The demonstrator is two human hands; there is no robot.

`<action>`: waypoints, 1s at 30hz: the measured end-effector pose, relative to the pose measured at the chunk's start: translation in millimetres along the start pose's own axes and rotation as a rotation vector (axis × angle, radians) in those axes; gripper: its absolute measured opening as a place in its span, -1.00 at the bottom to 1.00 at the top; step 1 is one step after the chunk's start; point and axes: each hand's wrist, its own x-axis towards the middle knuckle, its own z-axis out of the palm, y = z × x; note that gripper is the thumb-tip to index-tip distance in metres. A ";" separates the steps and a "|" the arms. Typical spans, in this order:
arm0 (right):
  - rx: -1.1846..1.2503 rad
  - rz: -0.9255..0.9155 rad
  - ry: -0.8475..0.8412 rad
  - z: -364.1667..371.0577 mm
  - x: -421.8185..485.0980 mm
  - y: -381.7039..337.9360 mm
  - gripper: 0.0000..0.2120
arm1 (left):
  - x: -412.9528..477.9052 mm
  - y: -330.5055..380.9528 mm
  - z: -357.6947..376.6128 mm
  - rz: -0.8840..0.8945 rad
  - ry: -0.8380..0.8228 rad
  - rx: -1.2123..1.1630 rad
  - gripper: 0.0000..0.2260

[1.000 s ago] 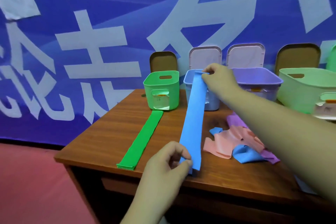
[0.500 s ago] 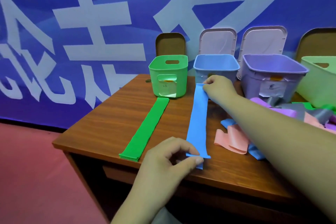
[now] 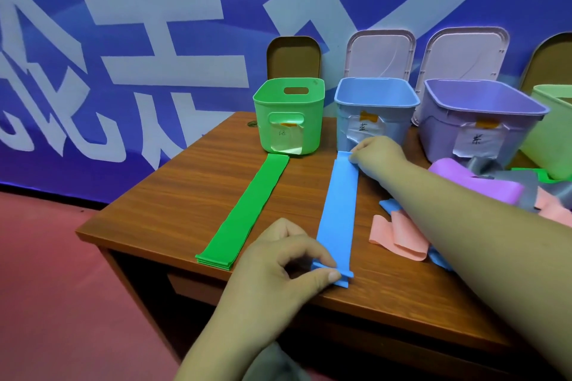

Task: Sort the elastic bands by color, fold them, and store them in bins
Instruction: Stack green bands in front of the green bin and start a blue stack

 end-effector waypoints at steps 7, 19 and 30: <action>-0.171 -0.055 0.029 3.7 -6.1 -7.3 -0.77 | -1.1 -8.2 -3.5 -0.025 -0.001 -0.103 -0.88; -0.148 -0.118 0.003 -0.7 -15.4 -2.7 -0.69 | -3.4 -14.4 -0.8 0.068 -0.062 0.065 -0.81; -0.302 -0.198 -0.151 -24.6 -40.1 -12.2 -0.54 | -2.8 -9.8 2.5 0.084 -0.038 0.134 -0.87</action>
